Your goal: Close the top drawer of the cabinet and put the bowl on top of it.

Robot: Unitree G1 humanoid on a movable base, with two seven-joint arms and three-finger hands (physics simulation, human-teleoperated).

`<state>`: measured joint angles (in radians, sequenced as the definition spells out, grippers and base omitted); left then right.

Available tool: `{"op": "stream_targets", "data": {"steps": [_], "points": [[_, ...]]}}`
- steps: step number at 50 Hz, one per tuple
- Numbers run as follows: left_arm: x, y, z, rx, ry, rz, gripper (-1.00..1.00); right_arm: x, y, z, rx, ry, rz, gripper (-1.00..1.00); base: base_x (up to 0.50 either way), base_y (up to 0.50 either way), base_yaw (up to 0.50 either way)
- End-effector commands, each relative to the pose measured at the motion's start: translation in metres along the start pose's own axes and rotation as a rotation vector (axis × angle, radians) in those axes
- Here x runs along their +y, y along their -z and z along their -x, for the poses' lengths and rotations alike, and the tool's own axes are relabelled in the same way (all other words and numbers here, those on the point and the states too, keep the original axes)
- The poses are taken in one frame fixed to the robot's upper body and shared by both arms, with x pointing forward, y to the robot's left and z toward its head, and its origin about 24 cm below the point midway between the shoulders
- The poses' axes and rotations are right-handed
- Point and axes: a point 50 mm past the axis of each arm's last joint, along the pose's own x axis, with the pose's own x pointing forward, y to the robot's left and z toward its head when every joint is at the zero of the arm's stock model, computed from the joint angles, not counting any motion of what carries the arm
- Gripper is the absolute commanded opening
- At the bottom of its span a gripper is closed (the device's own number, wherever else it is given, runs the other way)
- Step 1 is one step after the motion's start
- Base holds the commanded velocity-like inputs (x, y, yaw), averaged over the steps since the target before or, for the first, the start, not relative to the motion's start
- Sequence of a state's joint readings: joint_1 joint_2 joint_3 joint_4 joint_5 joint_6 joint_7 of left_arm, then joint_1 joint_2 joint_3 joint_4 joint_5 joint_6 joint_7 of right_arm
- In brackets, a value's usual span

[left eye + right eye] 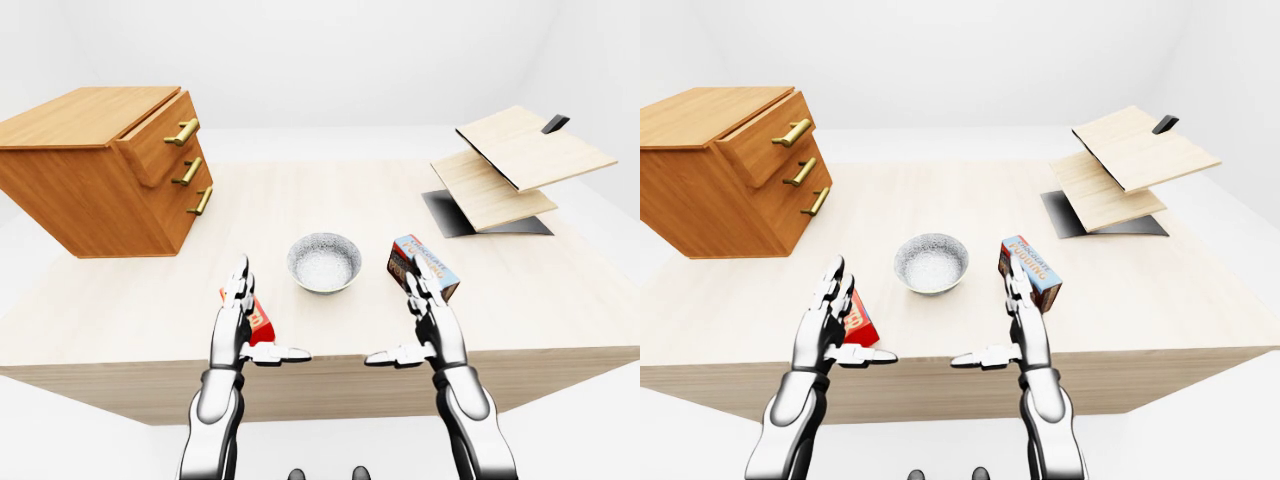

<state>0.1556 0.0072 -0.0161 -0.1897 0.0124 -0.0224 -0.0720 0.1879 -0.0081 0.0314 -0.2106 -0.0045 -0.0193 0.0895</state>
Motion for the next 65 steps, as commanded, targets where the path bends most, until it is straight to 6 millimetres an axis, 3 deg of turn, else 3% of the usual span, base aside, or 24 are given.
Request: {"op": "stream_targets", "data": {"steps": [1, 23, 65], "points": [[-0.003, -0.005, 0.01, -0.023, 0.018, -0.008, 1.0, -0.001, -0.007, 0.01, -0.027, -0.004, -0.01, 1.0, 0.0, 0.0, 0.0], [0.004, -0.02, 0.021, -0.104, -0.017, 0.016, 1.0, -0.006, -0.022, 0.018, -0.106, -0.014, -0.047, 1.0, 0.0, 0.0, 0.0], [-0.001, -0.019, 0.027, -0.097, 0.008, 0.01, 1.0, -0.005, -0.025, 0.022, -0.125, -0.048, -0.063, 1.0, 0.0, 0.0, 0.0]]}}
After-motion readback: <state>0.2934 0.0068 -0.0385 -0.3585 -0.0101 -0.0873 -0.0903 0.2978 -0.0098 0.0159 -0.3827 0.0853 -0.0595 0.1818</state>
